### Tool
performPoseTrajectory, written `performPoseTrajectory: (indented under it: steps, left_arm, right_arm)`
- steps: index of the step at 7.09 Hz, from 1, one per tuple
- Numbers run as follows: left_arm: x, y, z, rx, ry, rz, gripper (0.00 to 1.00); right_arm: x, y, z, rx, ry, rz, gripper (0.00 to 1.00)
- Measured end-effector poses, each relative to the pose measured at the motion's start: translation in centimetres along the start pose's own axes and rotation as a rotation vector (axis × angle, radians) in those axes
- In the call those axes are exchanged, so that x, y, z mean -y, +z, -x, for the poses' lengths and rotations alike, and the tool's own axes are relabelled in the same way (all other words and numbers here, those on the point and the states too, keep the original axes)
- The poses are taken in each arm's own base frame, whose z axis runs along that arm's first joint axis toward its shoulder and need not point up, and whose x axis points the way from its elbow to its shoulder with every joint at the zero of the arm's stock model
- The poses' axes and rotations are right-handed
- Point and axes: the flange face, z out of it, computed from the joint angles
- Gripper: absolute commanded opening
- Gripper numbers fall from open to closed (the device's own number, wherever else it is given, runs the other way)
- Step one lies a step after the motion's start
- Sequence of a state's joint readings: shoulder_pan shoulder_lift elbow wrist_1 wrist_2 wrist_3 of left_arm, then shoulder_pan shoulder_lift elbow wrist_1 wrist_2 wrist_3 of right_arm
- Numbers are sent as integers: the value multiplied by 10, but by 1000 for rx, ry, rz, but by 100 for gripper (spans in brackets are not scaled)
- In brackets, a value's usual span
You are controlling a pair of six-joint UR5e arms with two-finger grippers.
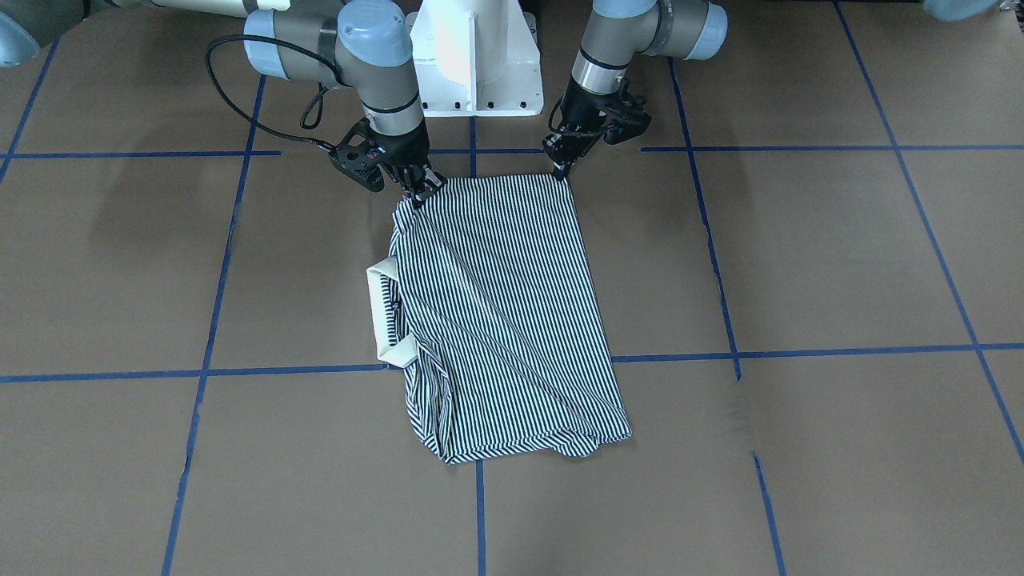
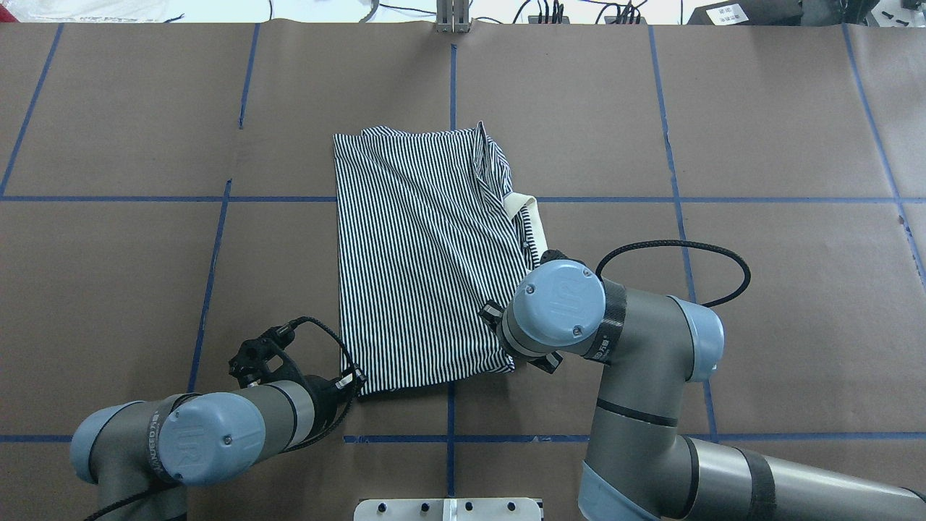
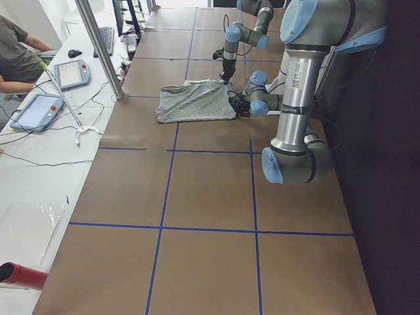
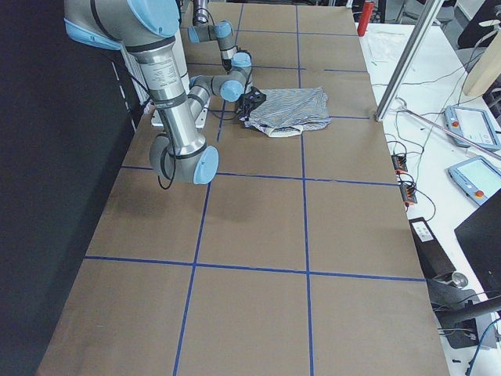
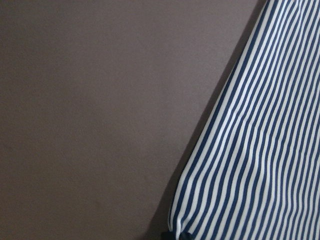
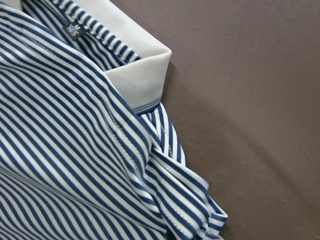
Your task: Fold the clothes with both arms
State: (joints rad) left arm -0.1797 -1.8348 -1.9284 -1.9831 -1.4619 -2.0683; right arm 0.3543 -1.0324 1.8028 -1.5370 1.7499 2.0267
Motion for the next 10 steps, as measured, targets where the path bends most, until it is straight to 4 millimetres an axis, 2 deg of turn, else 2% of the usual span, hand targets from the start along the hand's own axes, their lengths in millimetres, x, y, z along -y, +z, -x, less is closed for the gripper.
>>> performPoseTrajectory:
  steps: [1,2,3,4,5,6,7,8,10]
  left_arm:
    - [0,-11,-4,-12,-2,5,0]
    - [-3,-34,-13,-24,-4,15,0]
    - [-8,-67,-25,-39,-9,33,0]
    - [-7,-105,-38,-59,-18,58,0]
    - [8,-132,-57,-82,-25,62,0]
    - [34,-140,-81,-103,-23,33,0]
    - [61,-134,-103,-105,-10,-14,0]
    - [87,-121,-118,-94,11,-64,0]
    - [132,-92,-135,-63,51,-145,0]
  right_arm:
    - [-2,-1,0,2,0,2,0]
    - [-5,-10,-5,2,0,5,0]
    - [-9,-37,-16,-5,-1,7,0]
    - [-11,-72,-24,-14,0,3,0]
    - [-6,-95,-19,-12,11,-12,0]
    - [10,-107,-4,6,29,-32,0]
    - [29,-112,18,35,50,-54,0]
    - [50,-109,42,60,71,-69,0]
    - [87,-90,94,92,104,-80,0]
